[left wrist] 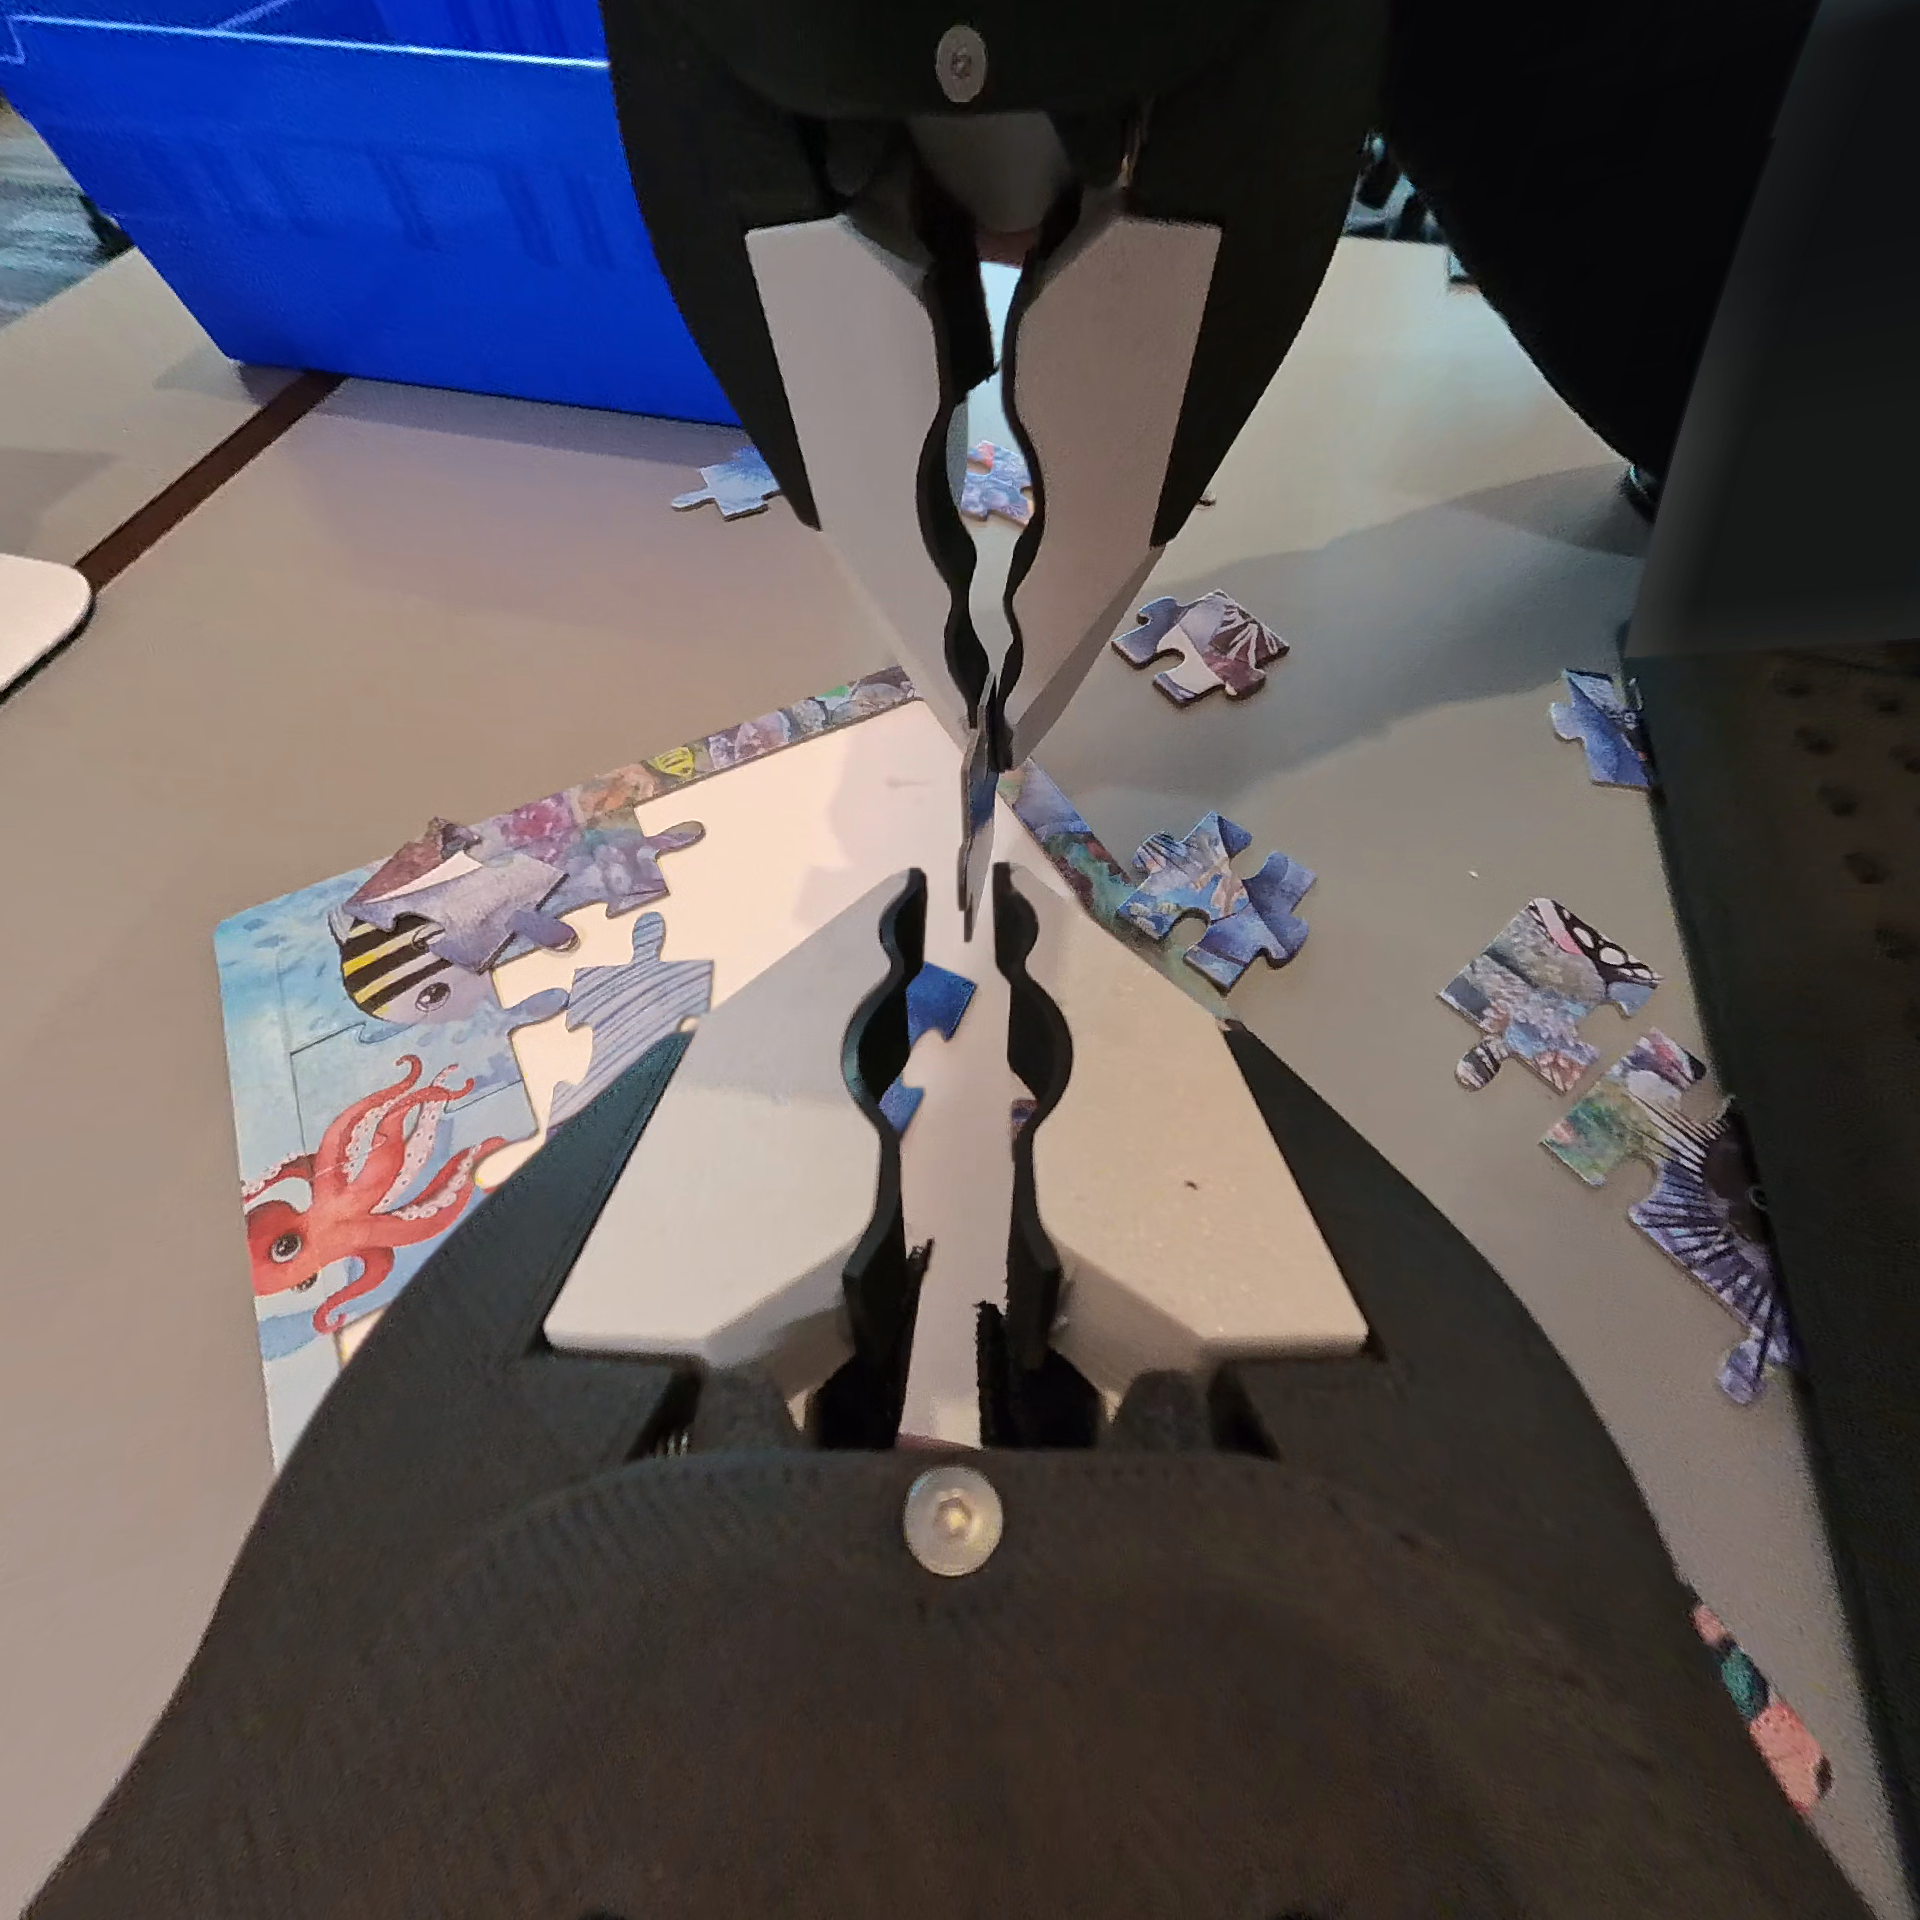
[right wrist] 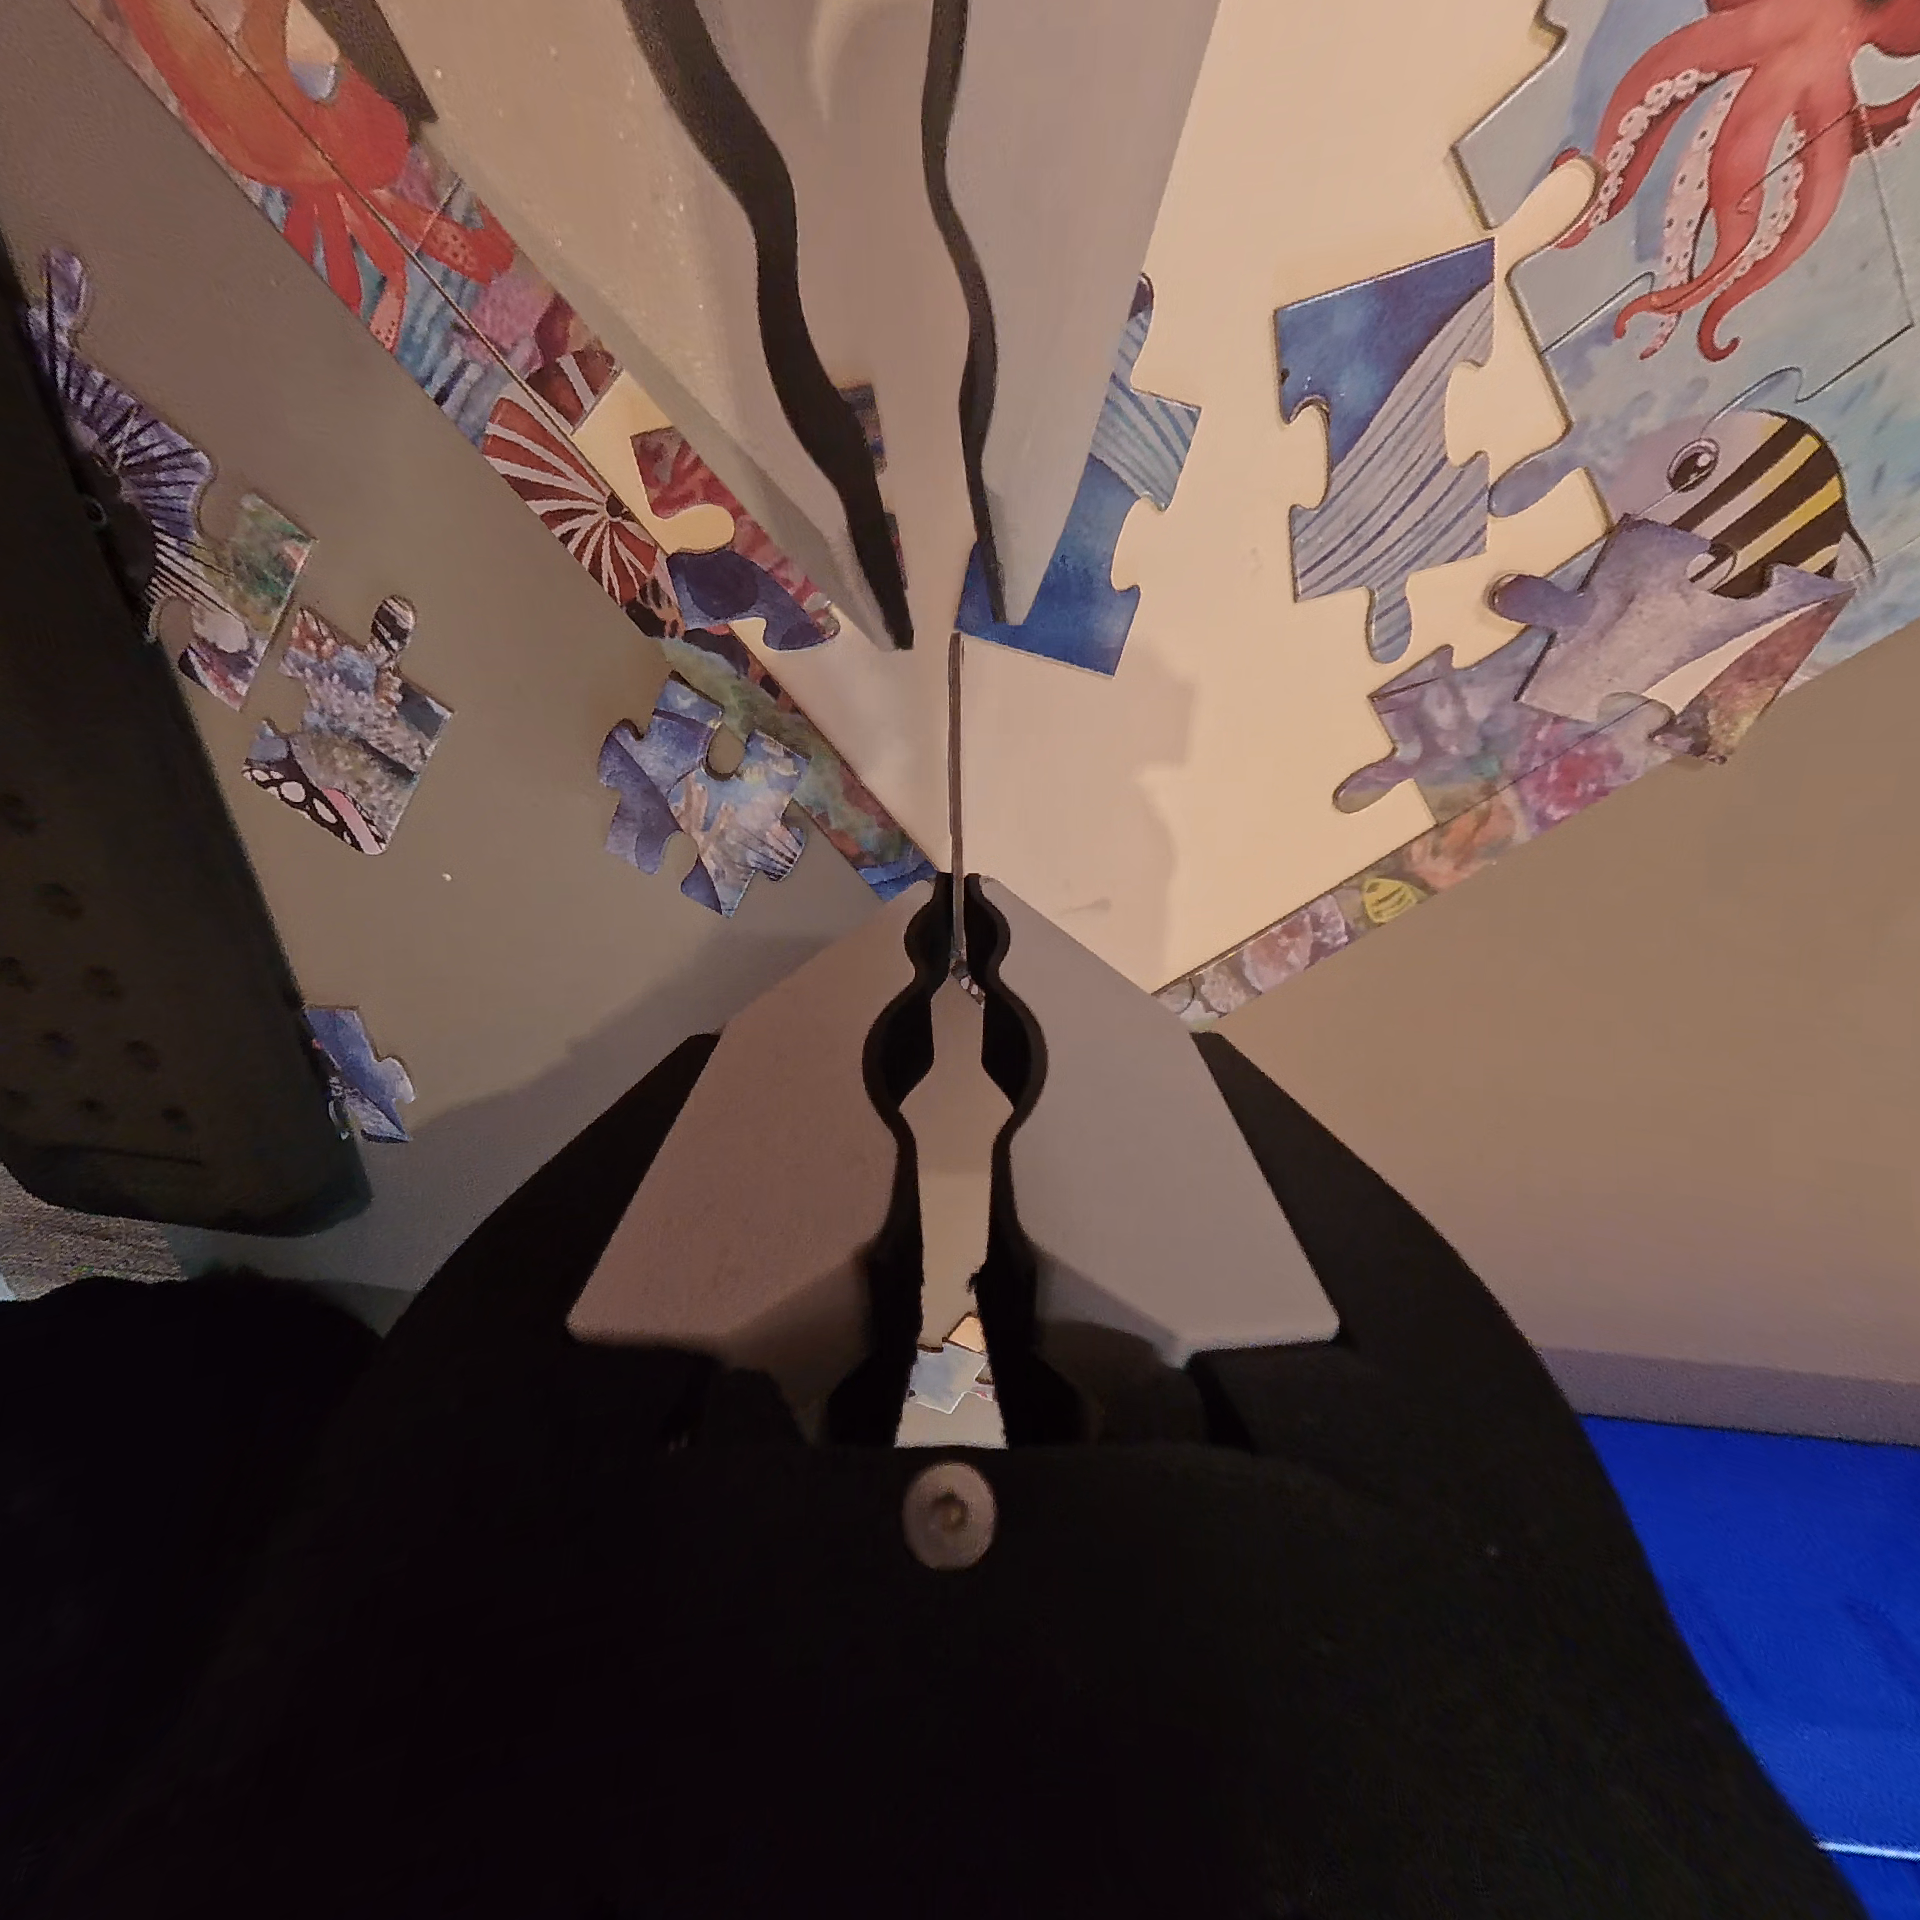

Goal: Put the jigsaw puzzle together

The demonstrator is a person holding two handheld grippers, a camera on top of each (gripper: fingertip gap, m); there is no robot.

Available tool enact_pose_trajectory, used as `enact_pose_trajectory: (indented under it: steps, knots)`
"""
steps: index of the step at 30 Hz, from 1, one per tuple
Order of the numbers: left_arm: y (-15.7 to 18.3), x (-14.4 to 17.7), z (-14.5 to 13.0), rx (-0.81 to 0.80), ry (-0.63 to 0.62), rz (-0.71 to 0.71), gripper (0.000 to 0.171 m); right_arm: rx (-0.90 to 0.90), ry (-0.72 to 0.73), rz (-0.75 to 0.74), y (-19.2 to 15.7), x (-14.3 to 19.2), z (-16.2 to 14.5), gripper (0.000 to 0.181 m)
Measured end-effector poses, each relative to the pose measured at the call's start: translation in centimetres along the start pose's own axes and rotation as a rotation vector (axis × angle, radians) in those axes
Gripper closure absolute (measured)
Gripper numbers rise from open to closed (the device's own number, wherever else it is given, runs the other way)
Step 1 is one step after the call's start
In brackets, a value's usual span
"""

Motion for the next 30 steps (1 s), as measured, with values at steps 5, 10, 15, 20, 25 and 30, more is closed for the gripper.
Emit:
enact_pose_trajectory:
  steps: [5,10,15,20,25,30]
  knots:
    - [0.2,-0.4,0.2,-0.019,-0.010,0.008,0.159,0.027,0.040,0.012,-0.5,0.4,0.7,0.181]
    - [0.5,-0.1,0.7,-0.045,-0.014,-0.018,0.171,0.033,0.048,-0.020,-0.3,1.0,1.0,0.180]
    - [-0.1,2.3,2.0,-0.113,-0.036,0.043,0.171,0.027,0.084,-0.098,0.2,2.3,3.1,0.158]
    - [-0.3,5.9,3.0,-0.114,-0.008,-0.024,0.171,-0.082,0.369,-0.128,-0.3,4.3,6.0,0.181]
    - [-2.0,8.3,3.9,-0.157,-0.027,0.090,0.165,-0.251,0.575,-0.168,0.4,4.9,7.4,0.181]
    - [-4.1,11.8,3.6,-0.105,0.020,0.251,0.151,-0.529,0.936,-0.076,2.0,5.9,7.6,0.181]
Point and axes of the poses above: each gripper's, where its closed fingertips meet, x back along the fingers, z out of its top, y = z × x across the jaws, the point moved 6 cm from there along x, back along the fingers, and after that the axes turned 6 degrees about -z, right-handed, at the moved point
